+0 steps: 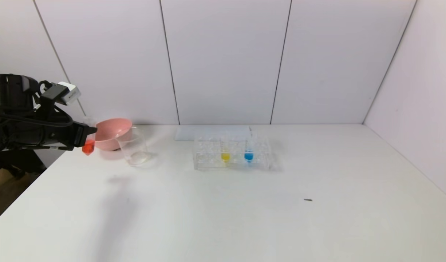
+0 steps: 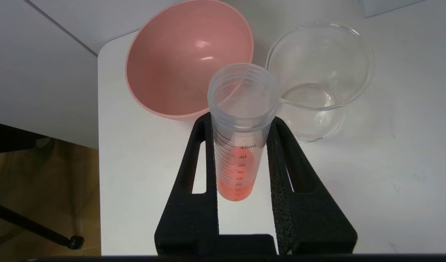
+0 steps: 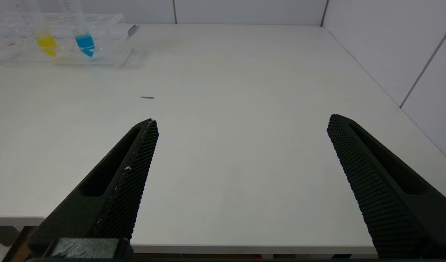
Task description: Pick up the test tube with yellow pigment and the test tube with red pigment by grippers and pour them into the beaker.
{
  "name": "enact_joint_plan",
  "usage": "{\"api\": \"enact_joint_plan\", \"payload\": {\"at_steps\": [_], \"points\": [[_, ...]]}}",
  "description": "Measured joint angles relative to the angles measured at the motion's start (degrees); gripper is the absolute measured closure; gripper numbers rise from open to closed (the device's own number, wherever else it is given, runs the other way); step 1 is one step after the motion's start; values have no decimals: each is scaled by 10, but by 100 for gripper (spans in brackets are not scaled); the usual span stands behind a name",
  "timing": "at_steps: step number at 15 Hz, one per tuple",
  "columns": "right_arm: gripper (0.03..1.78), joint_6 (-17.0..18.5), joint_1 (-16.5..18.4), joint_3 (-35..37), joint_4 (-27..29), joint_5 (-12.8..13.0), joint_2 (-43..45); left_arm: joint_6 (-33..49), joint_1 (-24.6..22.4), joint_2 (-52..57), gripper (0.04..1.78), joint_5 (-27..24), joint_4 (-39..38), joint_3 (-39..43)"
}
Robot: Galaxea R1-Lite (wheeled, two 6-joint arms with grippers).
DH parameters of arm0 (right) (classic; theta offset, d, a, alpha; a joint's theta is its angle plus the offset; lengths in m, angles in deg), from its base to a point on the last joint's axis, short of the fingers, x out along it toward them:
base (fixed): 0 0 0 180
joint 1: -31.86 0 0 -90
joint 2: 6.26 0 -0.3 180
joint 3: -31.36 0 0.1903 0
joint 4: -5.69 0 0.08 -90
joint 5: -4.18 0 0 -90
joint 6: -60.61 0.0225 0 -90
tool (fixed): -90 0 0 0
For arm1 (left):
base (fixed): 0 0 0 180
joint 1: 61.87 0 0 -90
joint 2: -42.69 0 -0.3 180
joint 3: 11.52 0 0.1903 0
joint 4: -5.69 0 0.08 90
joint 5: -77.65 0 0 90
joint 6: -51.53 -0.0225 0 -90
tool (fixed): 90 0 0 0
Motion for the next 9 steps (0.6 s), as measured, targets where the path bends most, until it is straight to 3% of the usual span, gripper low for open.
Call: {"api": "enact_joint_plan", "payload": {"at_steps": [5,9], "points": [[11,0,0,0,0,0,0,-25,0,2,139,0,6,0],[11,0,0,0,0,0,0,-46,0,4,139,-1,65,-19]]}}
